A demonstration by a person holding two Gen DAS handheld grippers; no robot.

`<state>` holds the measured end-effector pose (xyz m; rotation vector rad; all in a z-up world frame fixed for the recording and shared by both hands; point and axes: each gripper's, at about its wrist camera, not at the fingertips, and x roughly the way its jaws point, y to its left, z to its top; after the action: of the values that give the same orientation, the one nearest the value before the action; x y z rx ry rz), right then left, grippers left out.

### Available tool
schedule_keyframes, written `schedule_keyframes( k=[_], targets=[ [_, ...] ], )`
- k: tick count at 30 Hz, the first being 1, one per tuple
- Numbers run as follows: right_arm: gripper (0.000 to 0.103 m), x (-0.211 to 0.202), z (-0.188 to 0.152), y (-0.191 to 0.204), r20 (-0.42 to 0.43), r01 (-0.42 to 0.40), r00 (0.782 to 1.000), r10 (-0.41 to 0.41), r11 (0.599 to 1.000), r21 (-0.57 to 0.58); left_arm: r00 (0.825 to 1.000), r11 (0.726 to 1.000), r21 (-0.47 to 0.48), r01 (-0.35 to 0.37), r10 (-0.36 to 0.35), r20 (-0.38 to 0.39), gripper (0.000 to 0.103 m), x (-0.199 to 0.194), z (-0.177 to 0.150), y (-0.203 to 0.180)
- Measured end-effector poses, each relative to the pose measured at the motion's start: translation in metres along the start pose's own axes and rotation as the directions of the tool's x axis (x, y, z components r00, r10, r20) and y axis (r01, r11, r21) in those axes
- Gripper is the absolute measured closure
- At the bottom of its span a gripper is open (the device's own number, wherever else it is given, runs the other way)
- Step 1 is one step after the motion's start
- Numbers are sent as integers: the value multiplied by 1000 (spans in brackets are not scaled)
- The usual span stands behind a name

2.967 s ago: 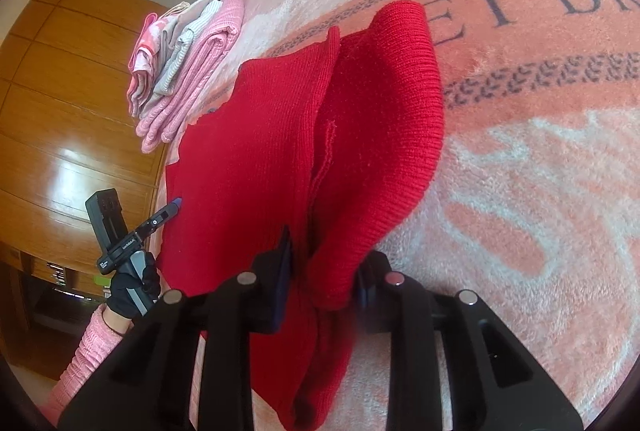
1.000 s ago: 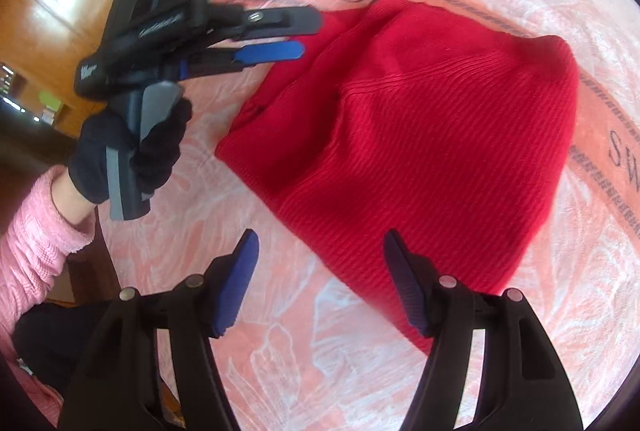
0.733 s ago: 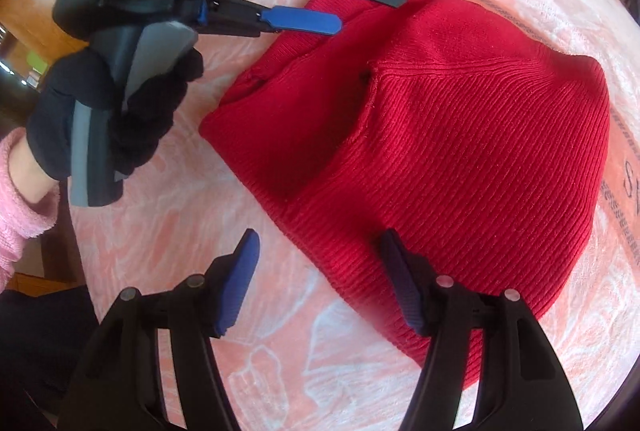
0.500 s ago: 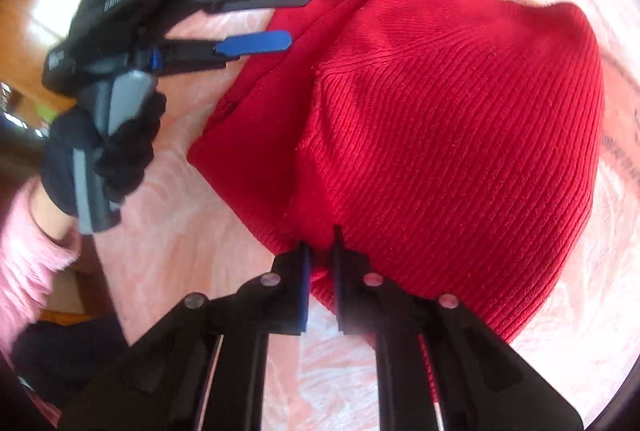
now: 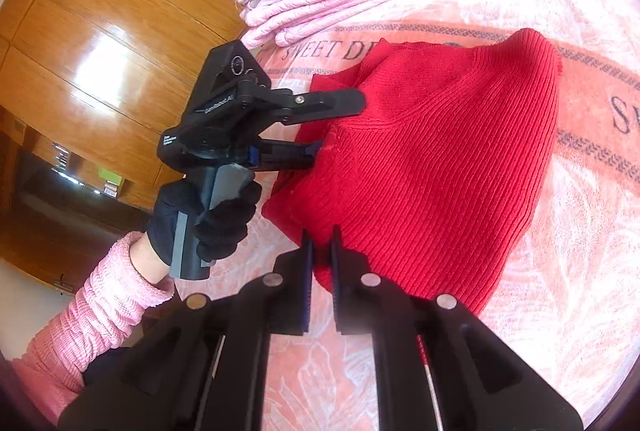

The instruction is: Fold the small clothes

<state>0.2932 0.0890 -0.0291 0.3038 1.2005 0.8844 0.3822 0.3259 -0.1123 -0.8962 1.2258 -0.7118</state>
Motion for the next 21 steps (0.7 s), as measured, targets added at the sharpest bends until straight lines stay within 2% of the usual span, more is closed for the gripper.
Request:
schedule_keyframes(
  k=[6, 9, 11, 12, 14, 17, 21],
  targets=[
    [97, -14, -4, -1, 23, -21, 1000, 21, 1000, -2, 999, 996, -80, 32, -34, -28, 24, 31, 6, 7],
    [97, -18, -6, -2, 30, -38, 999, 38, 999, 4, 999, 998, -40, 47, -48, -20, 38, 36, 9, -4],
    [97, -18, -6, -3, 29, -53, 998, 52, 999, 9, 999, 999, -6, 42, -42, -7, 57, 37, 12, -11],
    [97, -17, -7, -2, 27, -57, 998, 57, 998, 10, 999, 999, -1, 46, -46, 0, 61, 36, 14, -11],
    [97, -17, -11, 0, 23, -61, 998, 61, 998, 6, 998, 998, -4, 59, -59, 12, 75, 35, 18, -8],
    [97, -10, -9, 3, 14, -64, 998, 64, 998, 3, 998, 998, 25, 54, -54, 22, 83, 35, 20, -4],
    [97, 4, -8, 9, -6, -80, 997, 80, 997, 3, 999, 995, 99, 15, -19, 32, 85, 26, 21, -9]
  ],
)
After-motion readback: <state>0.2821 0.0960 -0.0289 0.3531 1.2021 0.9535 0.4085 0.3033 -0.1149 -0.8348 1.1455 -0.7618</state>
